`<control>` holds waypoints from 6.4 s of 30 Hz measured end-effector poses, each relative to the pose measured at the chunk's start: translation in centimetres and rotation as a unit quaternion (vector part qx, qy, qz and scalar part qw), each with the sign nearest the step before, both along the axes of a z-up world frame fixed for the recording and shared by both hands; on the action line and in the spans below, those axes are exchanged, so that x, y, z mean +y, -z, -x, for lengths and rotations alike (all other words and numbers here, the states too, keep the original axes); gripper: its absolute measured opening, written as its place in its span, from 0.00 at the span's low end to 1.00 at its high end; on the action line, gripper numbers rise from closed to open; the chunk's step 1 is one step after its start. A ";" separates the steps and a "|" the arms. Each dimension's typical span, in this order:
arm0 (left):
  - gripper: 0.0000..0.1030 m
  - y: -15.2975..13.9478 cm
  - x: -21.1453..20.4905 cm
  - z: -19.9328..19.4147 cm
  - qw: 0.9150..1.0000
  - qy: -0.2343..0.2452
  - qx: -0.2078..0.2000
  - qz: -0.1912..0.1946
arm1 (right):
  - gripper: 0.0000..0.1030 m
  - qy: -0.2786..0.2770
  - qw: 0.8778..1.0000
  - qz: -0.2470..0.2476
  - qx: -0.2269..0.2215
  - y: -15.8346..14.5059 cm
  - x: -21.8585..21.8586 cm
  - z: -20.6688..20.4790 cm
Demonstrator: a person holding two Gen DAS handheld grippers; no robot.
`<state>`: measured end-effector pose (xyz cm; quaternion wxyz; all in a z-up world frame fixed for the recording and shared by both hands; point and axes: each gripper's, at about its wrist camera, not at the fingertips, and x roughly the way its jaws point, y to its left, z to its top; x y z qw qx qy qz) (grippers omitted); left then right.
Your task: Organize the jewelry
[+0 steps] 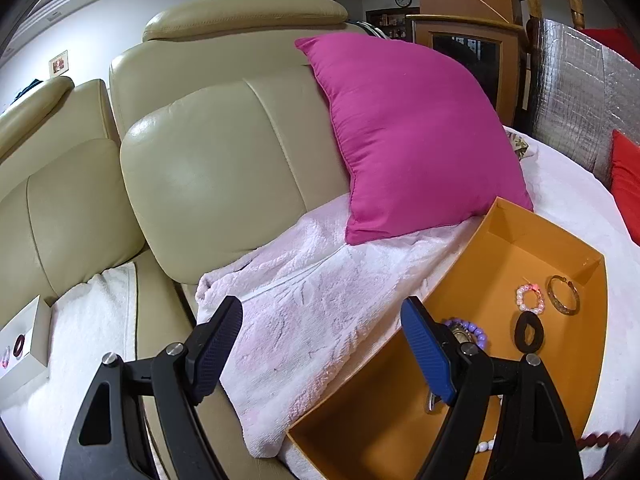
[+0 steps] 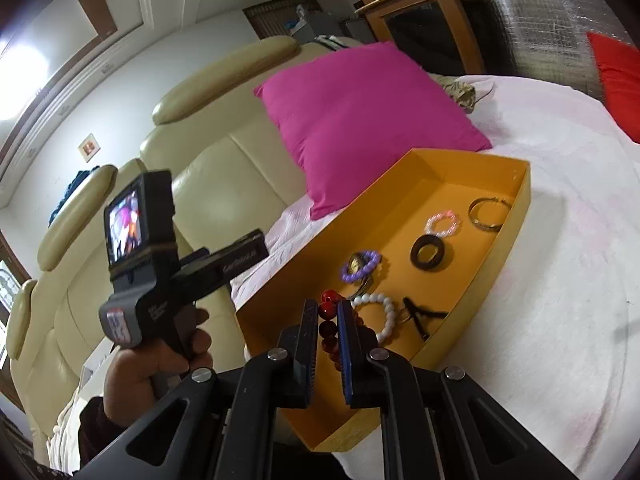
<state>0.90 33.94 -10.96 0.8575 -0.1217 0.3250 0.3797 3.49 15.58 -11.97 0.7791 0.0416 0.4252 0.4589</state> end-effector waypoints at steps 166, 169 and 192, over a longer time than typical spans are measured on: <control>0.87 -9.5 -5.9 8.1 0.993 0.075 -0.042 -0.080 | 0.72 0.170 0.969 0.155 -0.091 -6.7 0.4 2.0; 0.87 -9.4 -6.3 7.8 0.993 0.077 -0.037 -0.083 | 0.72 0.171 0.970 0.151 -0.085 -6.4 0.4 1.6; 0.87 -9.4 -8.4 6.5 0.991 0.084 -0.017 -0.104 | 0.72 0.176 0.974 0.129 -0.065 -5.0 -1.4 -0.2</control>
